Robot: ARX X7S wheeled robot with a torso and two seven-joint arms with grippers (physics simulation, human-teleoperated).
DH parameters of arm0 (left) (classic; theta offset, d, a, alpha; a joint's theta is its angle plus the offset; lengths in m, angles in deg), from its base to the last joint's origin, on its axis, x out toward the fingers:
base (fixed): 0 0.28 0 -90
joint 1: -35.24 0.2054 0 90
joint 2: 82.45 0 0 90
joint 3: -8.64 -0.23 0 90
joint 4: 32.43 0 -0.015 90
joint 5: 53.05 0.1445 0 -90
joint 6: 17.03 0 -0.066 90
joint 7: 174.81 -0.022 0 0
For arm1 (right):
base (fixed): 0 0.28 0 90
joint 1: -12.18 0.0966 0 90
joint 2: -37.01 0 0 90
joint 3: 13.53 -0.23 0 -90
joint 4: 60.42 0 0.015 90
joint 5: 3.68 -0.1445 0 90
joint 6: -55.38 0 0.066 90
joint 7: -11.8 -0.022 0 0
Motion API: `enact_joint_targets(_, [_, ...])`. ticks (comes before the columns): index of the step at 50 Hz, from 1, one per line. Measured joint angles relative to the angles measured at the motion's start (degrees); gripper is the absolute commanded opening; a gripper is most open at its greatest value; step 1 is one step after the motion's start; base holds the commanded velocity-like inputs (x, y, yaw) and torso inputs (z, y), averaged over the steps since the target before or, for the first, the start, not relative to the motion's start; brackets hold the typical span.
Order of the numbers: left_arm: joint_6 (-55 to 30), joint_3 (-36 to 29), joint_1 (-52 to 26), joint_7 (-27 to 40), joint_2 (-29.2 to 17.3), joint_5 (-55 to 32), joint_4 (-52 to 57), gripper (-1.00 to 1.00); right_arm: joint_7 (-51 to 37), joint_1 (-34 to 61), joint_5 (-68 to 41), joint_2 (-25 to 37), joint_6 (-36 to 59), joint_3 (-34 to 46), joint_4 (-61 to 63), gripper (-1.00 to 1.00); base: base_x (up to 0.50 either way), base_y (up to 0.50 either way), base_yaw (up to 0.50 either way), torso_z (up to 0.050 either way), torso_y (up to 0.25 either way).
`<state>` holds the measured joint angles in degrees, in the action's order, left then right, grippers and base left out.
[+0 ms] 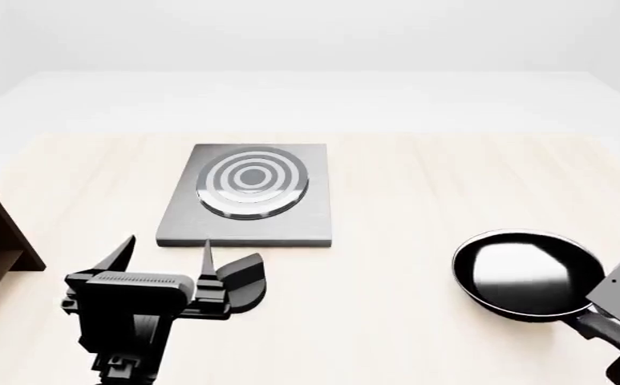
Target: Turn on the stove and put the frying pan on it.
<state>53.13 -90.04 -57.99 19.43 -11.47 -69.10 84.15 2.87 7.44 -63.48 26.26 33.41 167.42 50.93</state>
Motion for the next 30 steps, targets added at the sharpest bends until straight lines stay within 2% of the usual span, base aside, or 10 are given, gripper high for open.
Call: enact_joint_targets(30, [0.2, 0.5, 0.0, 0.4, -0.6, -1.4, 1.2, 1.0, 8.0, 10.1, 2.9, -2.7, 9.0, -4.7, 5.3, -1.0, 0.0, 0.0, 0.0, 0.0, 0.001])
